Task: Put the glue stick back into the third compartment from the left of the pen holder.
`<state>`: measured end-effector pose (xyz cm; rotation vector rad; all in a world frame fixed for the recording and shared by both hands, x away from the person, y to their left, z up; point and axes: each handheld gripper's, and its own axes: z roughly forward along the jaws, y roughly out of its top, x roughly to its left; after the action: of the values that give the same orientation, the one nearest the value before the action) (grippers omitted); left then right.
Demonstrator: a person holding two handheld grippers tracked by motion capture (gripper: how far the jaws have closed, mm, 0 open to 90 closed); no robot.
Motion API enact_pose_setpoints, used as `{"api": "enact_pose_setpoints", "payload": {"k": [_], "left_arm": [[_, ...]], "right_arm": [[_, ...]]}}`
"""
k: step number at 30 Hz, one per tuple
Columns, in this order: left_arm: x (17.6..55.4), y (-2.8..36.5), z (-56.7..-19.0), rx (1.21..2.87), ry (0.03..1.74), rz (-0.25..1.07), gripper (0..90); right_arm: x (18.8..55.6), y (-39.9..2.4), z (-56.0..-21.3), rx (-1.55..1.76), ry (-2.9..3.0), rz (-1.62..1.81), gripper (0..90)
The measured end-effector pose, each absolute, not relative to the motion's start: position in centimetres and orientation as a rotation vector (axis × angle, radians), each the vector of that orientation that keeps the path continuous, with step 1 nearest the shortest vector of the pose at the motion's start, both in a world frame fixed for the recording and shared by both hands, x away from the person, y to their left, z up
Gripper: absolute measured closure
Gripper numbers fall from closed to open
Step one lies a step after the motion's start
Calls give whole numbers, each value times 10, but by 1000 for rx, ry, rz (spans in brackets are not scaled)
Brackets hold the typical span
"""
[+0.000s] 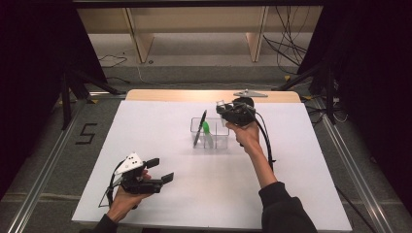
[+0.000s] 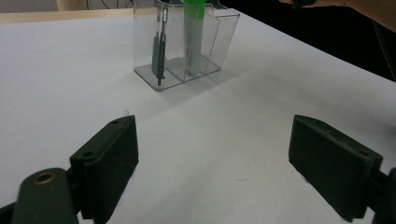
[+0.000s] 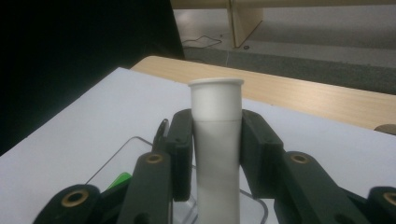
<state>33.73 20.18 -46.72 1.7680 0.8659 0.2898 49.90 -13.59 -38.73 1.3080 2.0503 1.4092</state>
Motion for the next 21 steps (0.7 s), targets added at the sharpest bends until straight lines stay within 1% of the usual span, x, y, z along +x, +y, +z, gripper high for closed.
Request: {"api": "enact_pose_setpoints", "payload": {"k": [21], "left_arm": [[337, 202, -467, 1769, 865, 289, 155]], "right_arm": [[496, -129, -407, 1286, 2080, 1400, 675]]}}
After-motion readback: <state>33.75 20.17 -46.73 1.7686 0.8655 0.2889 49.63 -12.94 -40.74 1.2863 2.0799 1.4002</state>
